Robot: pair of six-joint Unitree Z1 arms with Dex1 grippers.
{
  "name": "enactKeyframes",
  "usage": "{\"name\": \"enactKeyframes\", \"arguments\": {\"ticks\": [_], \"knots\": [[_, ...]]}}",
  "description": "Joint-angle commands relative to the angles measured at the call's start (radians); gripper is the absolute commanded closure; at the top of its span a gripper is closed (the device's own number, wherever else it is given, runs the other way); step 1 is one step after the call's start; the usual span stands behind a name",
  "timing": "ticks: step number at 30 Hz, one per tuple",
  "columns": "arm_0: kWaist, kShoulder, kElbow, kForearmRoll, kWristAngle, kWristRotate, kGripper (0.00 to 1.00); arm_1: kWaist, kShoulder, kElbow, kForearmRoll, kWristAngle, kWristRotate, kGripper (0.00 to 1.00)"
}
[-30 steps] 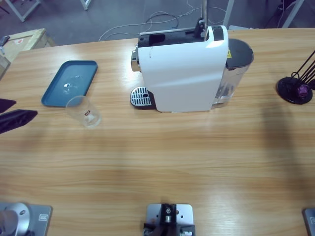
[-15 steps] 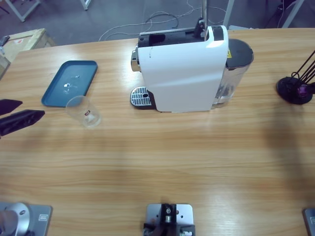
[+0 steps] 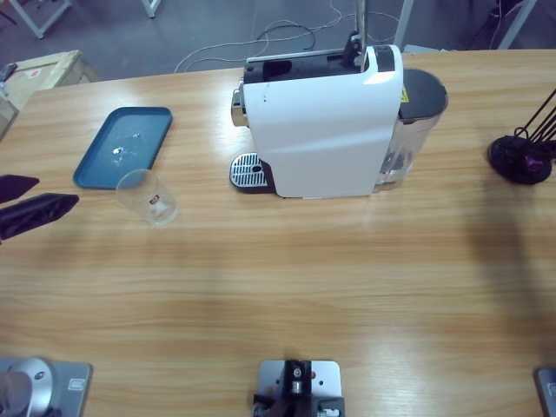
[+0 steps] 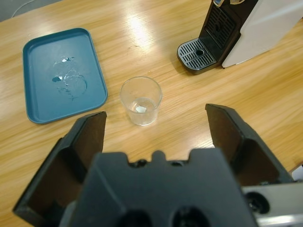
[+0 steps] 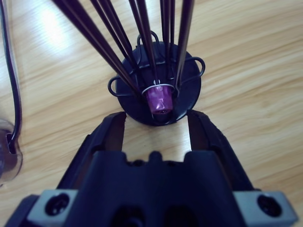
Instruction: Pour coffee
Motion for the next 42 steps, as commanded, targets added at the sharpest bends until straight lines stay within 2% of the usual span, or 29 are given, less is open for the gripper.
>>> {"name": "enactKeyframes", "arguments": {"ticks": [1,19,21,23,24,30,32,35,37,42], "knots": [[-0.013,0.001,0.037,-0.010,0.016,0.012,0.115,-0.011,0.096,0.026,-0.053,-0.028,-0.005,0.455],[-0.012,0.005,0.036,-0.010,0.016,0.012,0.115,-0.011,0.220,0.027,-0.142,-0.051,0.001,0.461],[-0.012,0.009,0.035,-0.010,0.016,0.012,0.115,-0.011,0.220,0.032,-0.149,-0.061,0.000,0.561],[-0.012,0.013,0.034,-0.010,0.016,0.013,0.115,-0.011,0.216,0.041,-0.164,-0.063,-0.003,0.604],[-0.012,0.014,0.033,-0.010,0.016,0.013,0.115,-0.012,0.214,0.044,-0.167,-0.064,-0.009,0.684],[-0.012,0.018,0.033,-0.010,0.016,0.013,0.115,-0.011,0.215,0.045,-0.169,-0.060,-0.022,0.714],[-0.012,0.018,0.033,-0.010,0.016,0.012,0.115,-0.011,0.209,0.051,-0.176,-0.060,-0.026,0.813],[-0.012,0.020,0.033,-0.009,0.016,0.012,0.115,-0.011,0.201,0.067,-0.196,-0.055,-0.031,0.835],[-0.012,0.021,0.031,-0.009,0.016,0.012,0.115,-0.011,0.194,0.070,-0.198,-0.054,-0.039,0.955],[-0.013,0.029,0.030,-0.008,0.015,0.013,0.115,-0.011,0.167,0.085,-0.209,-0.052,-0.049,1.000]]}}
